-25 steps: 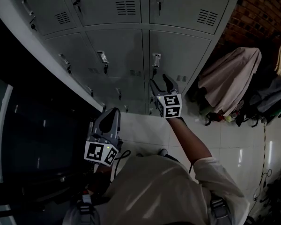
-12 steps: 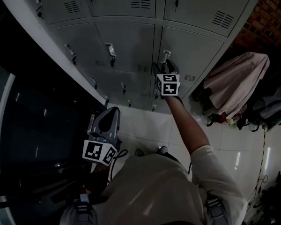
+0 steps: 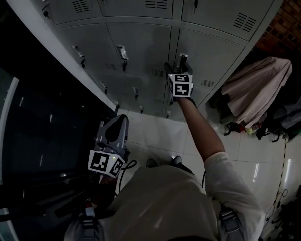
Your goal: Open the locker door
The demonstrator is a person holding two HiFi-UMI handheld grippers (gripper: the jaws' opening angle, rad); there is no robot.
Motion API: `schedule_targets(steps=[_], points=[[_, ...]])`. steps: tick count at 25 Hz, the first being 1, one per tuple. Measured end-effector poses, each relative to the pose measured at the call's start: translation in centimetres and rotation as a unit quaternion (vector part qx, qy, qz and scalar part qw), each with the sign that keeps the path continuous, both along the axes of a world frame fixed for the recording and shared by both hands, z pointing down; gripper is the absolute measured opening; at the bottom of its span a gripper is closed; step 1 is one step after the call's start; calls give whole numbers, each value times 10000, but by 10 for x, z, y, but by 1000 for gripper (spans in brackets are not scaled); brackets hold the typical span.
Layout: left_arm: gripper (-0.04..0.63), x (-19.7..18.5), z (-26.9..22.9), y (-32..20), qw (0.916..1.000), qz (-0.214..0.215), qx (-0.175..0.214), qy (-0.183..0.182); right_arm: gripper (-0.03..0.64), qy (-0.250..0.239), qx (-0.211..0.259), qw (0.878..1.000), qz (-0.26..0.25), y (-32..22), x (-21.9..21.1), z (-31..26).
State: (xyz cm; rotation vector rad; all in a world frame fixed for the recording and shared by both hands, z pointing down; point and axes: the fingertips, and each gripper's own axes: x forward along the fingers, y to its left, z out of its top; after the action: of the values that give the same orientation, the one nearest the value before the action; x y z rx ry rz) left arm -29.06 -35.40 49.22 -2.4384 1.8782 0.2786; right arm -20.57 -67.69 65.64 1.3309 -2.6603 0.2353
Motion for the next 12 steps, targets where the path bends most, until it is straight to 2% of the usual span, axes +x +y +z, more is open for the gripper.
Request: schedule_targets(steps=[5,9,12], points=[[29,4,4,-3,10000,83,-39,-4,277,41,-8,10000,-8,9,1,-2],[29,9,7,-4,9998,197,-40,-2,225,198,166,9994,215,29,11,-2],[29,13,6,-5,9996,273,-22,-12,210,231,313,9985,376,50,21,-4]])
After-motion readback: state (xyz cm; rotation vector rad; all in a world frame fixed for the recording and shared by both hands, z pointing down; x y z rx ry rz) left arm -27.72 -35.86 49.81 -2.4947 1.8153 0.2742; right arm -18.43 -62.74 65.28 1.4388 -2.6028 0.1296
